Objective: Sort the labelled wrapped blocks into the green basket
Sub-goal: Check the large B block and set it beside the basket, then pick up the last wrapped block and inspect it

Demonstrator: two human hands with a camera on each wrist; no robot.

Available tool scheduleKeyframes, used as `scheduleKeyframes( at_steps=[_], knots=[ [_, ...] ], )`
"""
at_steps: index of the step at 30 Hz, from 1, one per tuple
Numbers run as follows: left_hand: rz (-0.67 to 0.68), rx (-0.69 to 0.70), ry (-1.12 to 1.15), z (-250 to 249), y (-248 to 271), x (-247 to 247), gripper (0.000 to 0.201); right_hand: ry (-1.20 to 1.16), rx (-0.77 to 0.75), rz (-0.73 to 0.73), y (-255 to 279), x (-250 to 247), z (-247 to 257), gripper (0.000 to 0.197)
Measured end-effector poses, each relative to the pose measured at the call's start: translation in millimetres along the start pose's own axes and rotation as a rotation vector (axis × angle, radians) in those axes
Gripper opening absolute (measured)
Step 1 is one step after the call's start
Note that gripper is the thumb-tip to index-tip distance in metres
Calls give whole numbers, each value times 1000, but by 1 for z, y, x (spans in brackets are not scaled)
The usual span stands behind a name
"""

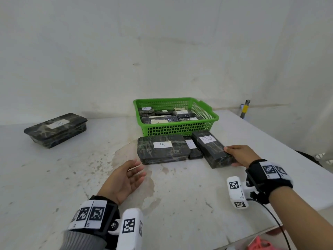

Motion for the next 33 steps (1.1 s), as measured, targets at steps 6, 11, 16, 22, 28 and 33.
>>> scheduleKeyframes(
  at_steps=[6,11,16,22,28,33],
  knots=[
    [-6,9,13,0,1,-1,18,122,13,-14,0,3,1,33],
    [-18,12,5,0,4,-1,17,264,4,-146,6,-3,9,45],
    [-40,10,0,0,8,-1,15,246,-121,-214,28,13,45,40],
    [-43,-38,-143,-18,24,-8,12,261,-358,77,69,106,104,11],
    [-130,-22,-475,-76,54,-67,13,159,-346,392,80,223,154,9],
    [-445,92,-580,-160,54,-155,30,111,-301,525,69,299,196,16]
  ],
)
Point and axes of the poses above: each hand's wrist, its own y-axis away from the middle knuckle, its own x-axis out of the palm, z = x × y, the point moved 7 cm from there along -y, towards the middle knuckle, and after that the axes turned 14 degrees about z, right-handed, at the moved point
